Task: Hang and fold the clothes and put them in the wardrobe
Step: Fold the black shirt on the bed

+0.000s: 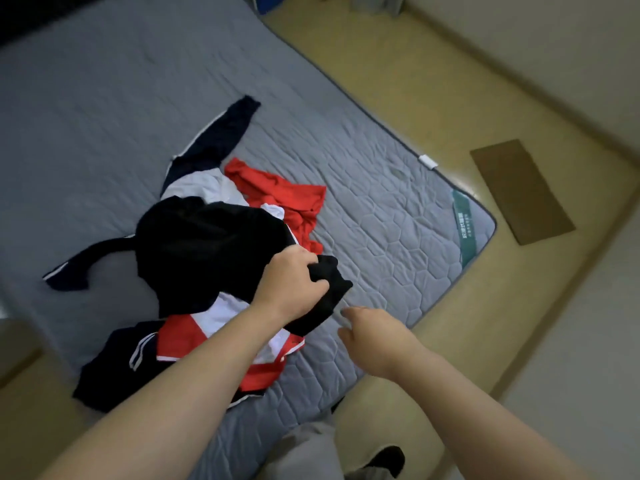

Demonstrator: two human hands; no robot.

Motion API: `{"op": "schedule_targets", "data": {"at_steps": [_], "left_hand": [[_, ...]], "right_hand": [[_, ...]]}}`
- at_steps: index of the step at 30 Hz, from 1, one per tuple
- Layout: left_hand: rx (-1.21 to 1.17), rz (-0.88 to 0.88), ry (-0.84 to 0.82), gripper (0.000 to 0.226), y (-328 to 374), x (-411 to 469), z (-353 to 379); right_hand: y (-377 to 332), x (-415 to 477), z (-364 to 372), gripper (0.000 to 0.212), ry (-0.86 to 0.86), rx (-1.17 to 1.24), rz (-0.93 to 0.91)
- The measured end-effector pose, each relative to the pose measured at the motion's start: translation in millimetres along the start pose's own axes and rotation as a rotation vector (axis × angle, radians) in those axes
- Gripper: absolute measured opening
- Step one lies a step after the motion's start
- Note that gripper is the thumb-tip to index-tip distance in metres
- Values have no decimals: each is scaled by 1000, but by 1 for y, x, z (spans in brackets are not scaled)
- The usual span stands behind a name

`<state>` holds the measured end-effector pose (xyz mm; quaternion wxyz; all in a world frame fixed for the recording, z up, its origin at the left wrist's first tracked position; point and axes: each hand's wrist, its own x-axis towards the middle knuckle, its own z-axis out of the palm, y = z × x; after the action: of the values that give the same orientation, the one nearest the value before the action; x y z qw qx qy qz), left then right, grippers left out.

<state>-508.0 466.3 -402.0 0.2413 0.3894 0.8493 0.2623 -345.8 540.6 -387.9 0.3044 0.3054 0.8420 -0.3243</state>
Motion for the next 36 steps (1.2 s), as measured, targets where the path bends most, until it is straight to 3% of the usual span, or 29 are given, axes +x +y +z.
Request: {"op": "schedule_targets", "data": {"at_steps": [2,5,9,11,16,19,22,25,27,30,31,34,36], "left_hand": [[-152,96,103,14,35,-11,-36],[-294,220,256,44,86,-39,-80],[-514,301,368,19,140,-76,-131],[-721,314,366,24,166,-96,-158],[-1172,484,185,43,218,-142,-210],[-1399,564,44,42,241,-160,-232],[-1523,537,84,36,248,-167,-248],[-1322,304,423,34,240,-152,-254],[-1212,72,507,32,226,-133,-242],[-1101,-284,206,30,197,-118,-199],[-971,-274,95,33,185,-115,-180],[-573,22,-286,51,173,-125,-120],[-388,112,-349,52,183,-133,-82]], "right_hand": [[-12,-20,-7,40,-3,-27,-3],[-36,-52,-17,45,45,-2,-38],[-60,-90,-41,70,172,74,-88],[-67,-104,-53,77,251,126,-83],[-82,-129,-81,25,416,398,-141],[-86,-142,-94,13,517,532,-202],[-87,-156,-110,12,512,649,-122],[-89,-175,-135,21,545,770,-75],[-91,-193,-152,23,612,871,-75],[-94,-226,-180,26,722,977,-170],[-95,-238,-190,25,759,1009,-218],[-98,-273,-220,25,852,1045,-277],[-99,-290,-240,24,876,1109,-278]]}}
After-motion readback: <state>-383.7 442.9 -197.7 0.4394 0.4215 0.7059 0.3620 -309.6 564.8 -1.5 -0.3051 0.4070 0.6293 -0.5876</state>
